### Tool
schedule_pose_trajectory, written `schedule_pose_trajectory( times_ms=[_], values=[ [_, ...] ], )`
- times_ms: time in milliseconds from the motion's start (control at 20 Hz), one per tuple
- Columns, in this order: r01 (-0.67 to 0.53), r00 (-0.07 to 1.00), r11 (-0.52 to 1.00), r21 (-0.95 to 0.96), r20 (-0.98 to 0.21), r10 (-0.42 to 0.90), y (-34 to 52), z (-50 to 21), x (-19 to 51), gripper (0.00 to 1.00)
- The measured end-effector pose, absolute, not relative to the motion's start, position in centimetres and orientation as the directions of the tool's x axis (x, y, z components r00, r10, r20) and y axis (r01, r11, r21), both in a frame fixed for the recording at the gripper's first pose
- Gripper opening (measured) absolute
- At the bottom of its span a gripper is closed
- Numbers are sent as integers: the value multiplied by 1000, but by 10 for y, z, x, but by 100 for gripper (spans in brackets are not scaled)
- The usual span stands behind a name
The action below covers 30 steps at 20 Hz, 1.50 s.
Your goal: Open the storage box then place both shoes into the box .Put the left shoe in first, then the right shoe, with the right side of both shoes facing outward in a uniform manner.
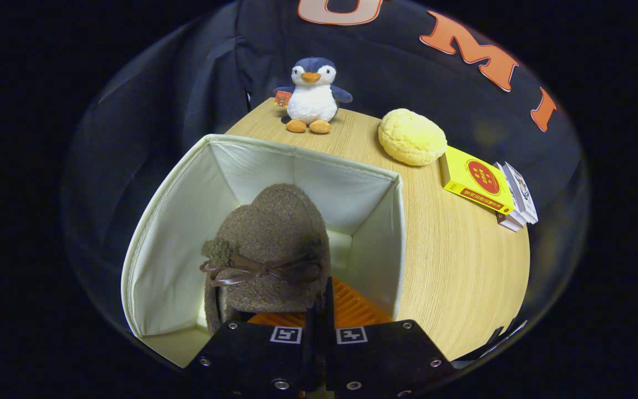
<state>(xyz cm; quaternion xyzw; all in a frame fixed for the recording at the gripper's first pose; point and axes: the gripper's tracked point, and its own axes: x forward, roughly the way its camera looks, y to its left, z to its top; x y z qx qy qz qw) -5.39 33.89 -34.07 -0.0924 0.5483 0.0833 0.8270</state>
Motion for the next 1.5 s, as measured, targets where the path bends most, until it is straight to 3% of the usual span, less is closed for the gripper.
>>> schedule_pose_trajectory(
  times_ms=[200, 600, 900, 1050, 1150, 1500],
  values=[
    [-244, 367, 968, 54, -919, 143, 345, -321, -64, 14],
    [-259, 377, 933, 252, -862, 338, 312, -262, -76, 46],
    [-253, 520, 923, 288, -765, 381, 237, -212, -57, 72],
    [-233, 624, 934, 271, -694, 357, 191, -185, -44, 90],
    [-229, 682, 938, 259, -645, 345, 163, -169, -38, 96],
    [-250, 855, 962, 106, -442, 271, 76, -107, -29, 99]
  ],
)
